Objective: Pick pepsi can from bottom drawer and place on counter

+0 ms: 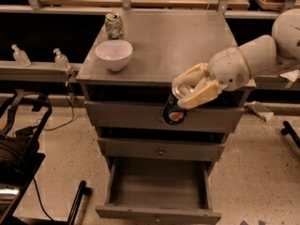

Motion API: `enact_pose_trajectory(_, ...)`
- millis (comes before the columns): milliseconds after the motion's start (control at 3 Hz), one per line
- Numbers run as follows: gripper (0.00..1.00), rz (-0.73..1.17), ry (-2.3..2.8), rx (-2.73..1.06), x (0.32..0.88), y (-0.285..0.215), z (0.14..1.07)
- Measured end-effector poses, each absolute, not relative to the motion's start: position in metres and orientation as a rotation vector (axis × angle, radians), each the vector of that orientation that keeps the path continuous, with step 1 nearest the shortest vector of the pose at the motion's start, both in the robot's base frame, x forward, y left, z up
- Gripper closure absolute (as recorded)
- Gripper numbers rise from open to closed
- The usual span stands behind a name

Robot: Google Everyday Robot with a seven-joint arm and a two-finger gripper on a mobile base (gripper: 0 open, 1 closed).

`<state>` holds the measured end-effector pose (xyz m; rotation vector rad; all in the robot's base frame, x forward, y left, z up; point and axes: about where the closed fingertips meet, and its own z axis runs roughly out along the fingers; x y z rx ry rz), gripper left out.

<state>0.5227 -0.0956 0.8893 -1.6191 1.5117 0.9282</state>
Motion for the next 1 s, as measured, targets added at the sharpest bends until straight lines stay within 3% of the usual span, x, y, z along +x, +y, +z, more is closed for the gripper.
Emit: enact_pose_trajectory(1000,1.0,0.842,1.627,-1.489,0.633,-0.134,0.933)
